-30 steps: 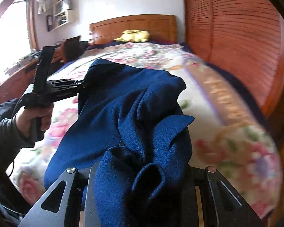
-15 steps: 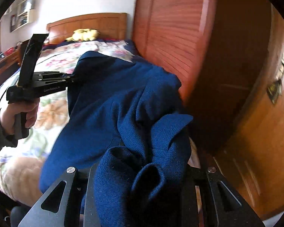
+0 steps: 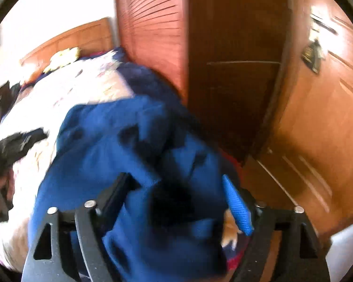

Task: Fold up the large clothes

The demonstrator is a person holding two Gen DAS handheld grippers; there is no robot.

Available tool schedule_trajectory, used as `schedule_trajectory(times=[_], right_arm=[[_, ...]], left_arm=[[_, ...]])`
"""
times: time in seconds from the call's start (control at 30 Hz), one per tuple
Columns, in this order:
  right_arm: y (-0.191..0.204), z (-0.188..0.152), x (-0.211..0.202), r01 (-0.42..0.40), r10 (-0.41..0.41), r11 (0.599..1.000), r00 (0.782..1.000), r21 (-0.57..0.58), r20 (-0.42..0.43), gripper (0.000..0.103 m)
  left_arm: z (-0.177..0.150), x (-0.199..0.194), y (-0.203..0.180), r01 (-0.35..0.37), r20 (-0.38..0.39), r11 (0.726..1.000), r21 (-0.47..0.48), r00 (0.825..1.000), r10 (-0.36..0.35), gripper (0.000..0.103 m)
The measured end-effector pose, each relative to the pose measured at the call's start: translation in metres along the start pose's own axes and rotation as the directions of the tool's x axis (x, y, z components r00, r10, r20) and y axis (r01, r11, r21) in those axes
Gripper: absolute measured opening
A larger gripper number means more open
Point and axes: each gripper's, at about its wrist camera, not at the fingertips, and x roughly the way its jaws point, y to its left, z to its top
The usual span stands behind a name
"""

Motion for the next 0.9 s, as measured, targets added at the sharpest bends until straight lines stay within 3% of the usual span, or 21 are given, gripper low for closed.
schedule_trajectory(times=[0.17,0.27,0.37,0.67,0.9], right_arm=[[0.010,0.006,-0.031,0.063,-0.066,0.997,0.994,0.037,0.082,0.082],[0.032,-0.008,-0.053,0.076,-0.078,0.997,0.988,0.021,0.133,0.082],[0.062,-0.026,-0.075,0.072,-0.069,0.997,0.983,-0.011,0.173,0.082],[0.191,-0.058,-0.110,-0.114,0.143,0.984,0.965,-0.135,0.221,0.082],[0.298,-0.083,-0.127,-0.236,0.291,0.944,0.926,-0.229,0.243,0.082]], left_arm=[[-0.004,-0.044,0.007,0.048,0.020,0.999,0.008,0.999,-0.048,0.047],[-0.009,-0.074,0.012,0.049,0.068,0.999,0.019,0.996,-0.050,0.074],[-0.016,-0.105,0.018,0.040,0.099,0.999,0.022,0.994,-0.042,0.080],[-0.054,-0.207,0.057,-0.073,0.179,0.997,0.006,0.981,0.071,0.081],[-0.102,-0.278,0.107,-0.229,0.202,0.968,-0.105,0.948,0.246,0.081]])
